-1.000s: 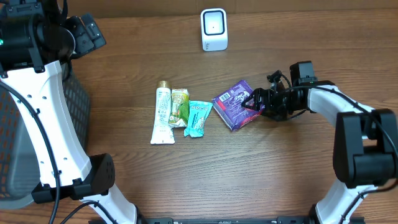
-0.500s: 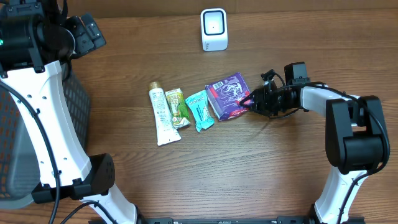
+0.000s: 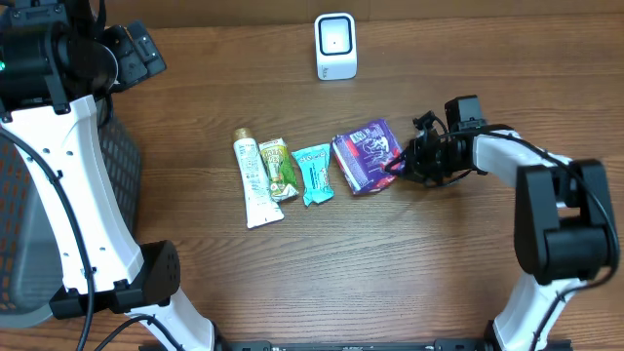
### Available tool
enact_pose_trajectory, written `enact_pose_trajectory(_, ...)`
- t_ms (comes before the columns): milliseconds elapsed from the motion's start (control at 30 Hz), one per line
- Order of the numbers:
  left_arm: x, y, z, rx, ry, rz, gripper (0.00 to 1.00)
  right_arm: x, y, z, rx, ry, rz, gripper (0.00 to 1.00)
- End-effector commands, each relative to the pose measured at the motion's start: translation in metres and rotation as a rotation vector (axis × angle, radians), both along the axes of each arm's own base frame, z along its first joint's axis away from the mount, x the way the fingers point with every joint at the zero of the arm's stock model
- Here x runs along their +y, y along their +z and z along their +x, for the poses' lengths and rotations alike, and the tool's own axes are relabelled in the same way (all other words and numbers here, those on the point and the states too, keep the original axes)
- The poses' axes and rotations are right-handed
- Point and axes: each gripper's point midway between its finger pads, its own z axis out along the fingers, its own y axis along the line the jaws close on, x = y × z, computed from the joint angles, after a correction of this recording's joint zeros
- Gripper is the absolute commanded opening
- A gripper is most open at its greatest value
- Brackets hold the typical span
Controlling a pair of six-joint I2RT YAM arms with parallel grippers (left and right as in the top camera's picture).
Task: Scan the item barcode
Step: 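Lift the purple pack with right gripper toward the white scanner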
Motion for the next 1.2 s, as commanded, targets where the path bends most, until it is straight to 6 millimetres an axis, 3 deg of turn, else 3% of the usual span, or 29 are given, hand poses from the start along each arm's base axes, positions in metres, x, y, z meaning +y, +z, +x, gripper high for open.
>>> enact_pose_trajectory(0,0.0,-0.002,0.001,0.003,0.013,-0.017,0.99,-0.012,0.048,0.023,-0.177,-0.026,-0.124,0.04)
enact_pose_trajectory(167,0.0,-0.002,0.001,0.003,0.013,-0.017,1.0,-0.016,0.101,0.03,-0.354,-0.053,-0.266,0.04)
enact_pose_trajectory(367,0.0,-0.002,0.001,0.003,0.013,-0.017,1.0,-0.005,0.124,0.028,-0.476,-0.09,-0.46,0.04)
enact_pose_trajectory(567,0.0,-0.002,0.001,0.003,0.013,-0.017,0.99,0.036,0.136,0.026,-0.462,-0.184,-0.34,0.04)
enact_pose_trajectory(800,0.0,-0.002,0.001,0.003,0.013,-0.017,1.0,0.054,0.17,0.035,-0.541,-0.218,-0.218,0.04)
enact_pose_trajectory(967,0.0,-0.002,0.001,0.003,0.013,-0.017,1.0,0.043,0.184,0.047,-0.636,-0.259,-0.272,0.04)
enact_pose_trajectory(1067,0.0,-0.002,0.001,0.003,0.013,-0.017,0.99,0.016,0.187,0.06,-0.721,-0.344,-0.453,0.04)
enact_pose_trajectory(1167,0.0,-0.002,0.001,0.003,0.013,-0.017,1.0,-0.011,0.207,0.074,-0.877,-0.387,-0.685,0.04)
